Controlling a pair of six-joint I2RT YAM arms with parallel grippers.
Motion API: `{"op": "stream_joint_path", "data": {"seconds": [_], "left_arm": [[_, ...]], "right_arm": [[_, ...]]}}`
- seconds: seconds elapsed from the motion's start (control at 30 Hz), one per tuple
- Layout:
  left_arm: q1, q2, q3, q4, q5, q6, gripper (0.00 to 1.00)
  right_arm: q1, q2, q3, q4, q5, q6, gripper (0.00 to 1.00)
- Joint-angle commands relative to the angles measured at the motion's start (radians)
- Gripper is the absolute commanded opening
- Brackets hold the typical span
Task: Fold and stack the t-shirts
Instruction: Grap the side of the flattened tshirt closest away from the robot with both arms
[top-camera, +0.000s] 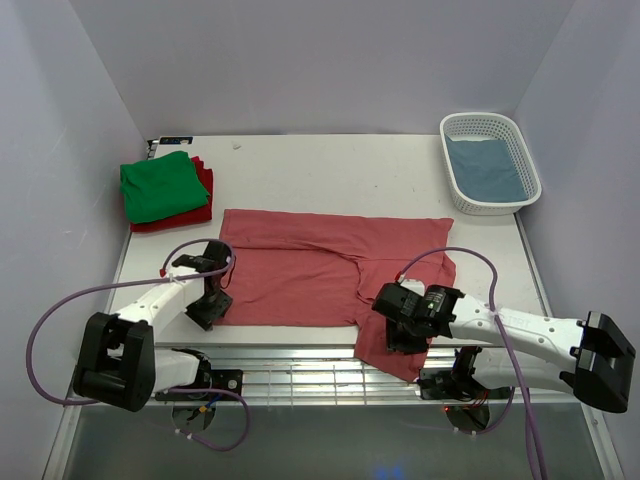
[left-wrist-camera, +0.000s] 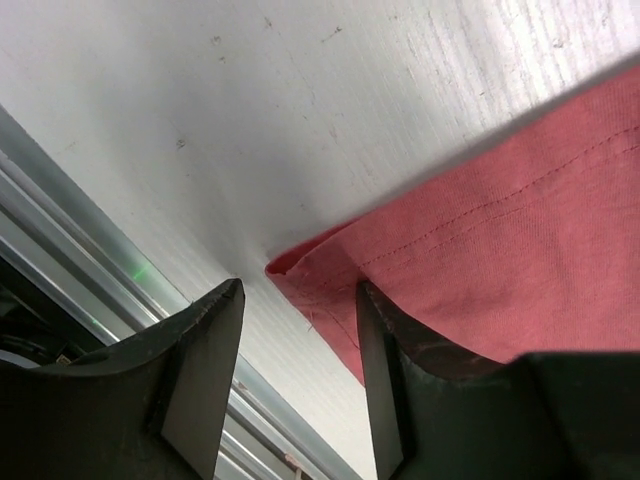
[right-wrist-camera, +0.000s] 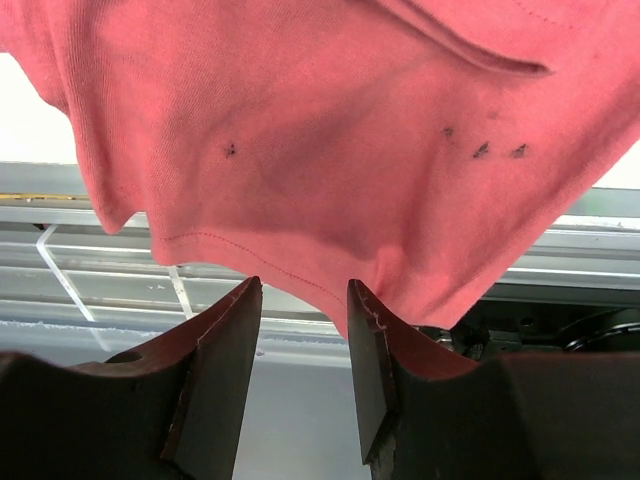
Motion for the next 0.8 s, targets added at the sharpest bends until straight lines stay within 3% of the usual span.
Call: {"op": "stream_joint_path", "data": {"seconds": [0.0, 0.07, 0.2, 0.37, 0.63, 0.77], "left_arm": [[0.009, 0.033, -0.087, 0.141, -0.053, -0.032, 0.58], [0.009, 0.030, -0.096, 0.156, -0.059, -0.037, 0.51], [0.009, 0.057, -0.094, 0.190, -0.074, -0.028, 0.21], [0.009, 0.139, -0.082, 0.214, -0.062, -0.006, 0.20], [0.009, 0.068, -0.079, 0.220, -0.027, 0.029, 0.17], [0.009, 0.065, -0.065, 0.222, -0.001, 0.041, 0.17]], "right_arm": [[0.005, -0.034, -0.006, -0.048, 0.023, 0.038, 0.46], [0.006, -0.042, -0.014, -0.051, 0.022, 0.050, 0.46], [0.005, -0.045, -0.017, -0.057, 0.022, 0.062, 0.46], [0.005, -0.034, -0.017, -0.096, 0.019, 0.073, 0.46], [0.014, 0.009, -0.074, -0.079, -0.006, 0.105, 0.46], [0.033, 0.064, -0.017, -0.143, 0.034, 0.128, 0.46]]}}
